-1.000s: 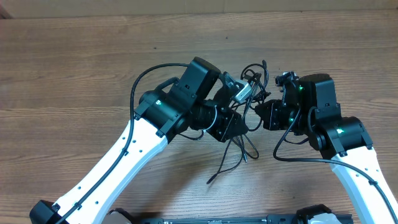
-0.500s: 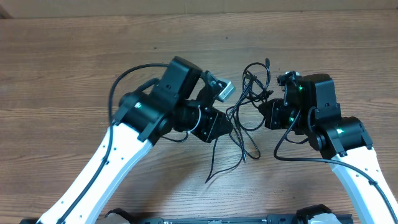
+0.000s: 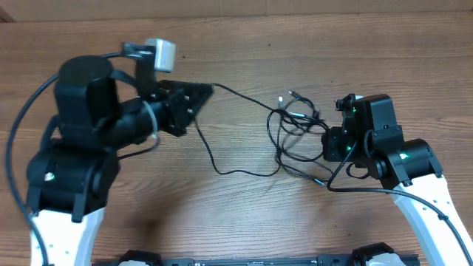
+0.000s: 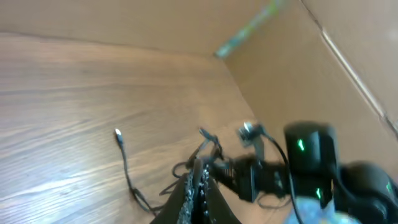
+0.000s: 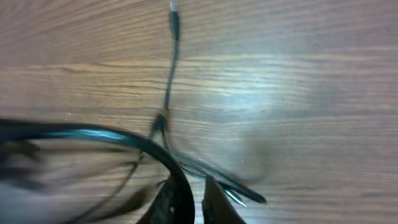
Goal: Untangle cables
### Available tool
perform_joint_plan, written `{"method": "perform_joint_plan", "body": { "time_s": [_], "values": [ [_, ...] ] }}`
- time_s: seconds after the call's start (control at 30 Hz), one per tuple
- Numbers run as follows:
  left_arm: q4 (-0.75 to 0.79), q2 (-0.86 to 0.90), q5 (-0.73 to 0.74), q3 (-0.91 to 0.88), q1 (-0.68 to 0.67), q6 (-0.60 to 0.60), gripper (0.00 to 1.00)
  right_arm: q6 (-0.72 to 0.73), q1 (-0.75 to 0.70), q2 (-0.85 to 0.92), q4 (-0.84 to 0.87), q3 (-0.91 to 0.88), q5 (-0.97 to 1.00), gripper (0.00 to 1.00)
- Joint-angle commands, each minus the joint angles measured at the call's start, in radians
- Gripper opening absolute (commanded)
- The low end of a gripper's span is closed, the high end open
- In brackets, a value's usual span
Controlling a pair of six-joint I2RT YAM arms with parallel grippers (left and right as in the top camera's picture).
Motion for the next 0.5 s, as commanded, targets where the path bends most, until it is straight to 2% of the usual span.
{"method": "perform_joint_plan", "body": {
  "time_s": [0.0,0.17,0.2,0.27,0.3,0.47],
  "values": [
    [0.01,-0.042,-0.028,0.043,0.113,-0.101,0.04,0.061,-0.003,0.021,-0.002,0.008,0.055,0.14],
    [-0.006,-0.041,-0.031,0.043,0.141,-0.118,0.04,0.275,-0.003,0.061,-0.022,0.008,0.169,0.11],
    [-0.012,-0.041,-0.031,0.043,0.14,-0.126,0.04,0.31,-0.003,0.072,-0.027,0.008,0.182,0.15],
    [-0.04,-0.041,-0.031,0.043,0.14,-0.126,0.04,0.36,-0.003,0.094,-0.025,0.008,0.182,0.34],
    [-0.049,-0.041,-0.031,0.043,0.14,-0.126,0.04,0.373,-0.003,0.1,-0.023,0.008,0.182,0.36],
    [-0.169,-0.025,-0.032,0.041,0.131,-0.099,0.04,0.407,-0.003,0.106,0.025,0.009,0.059,0.69]
  ]
}}
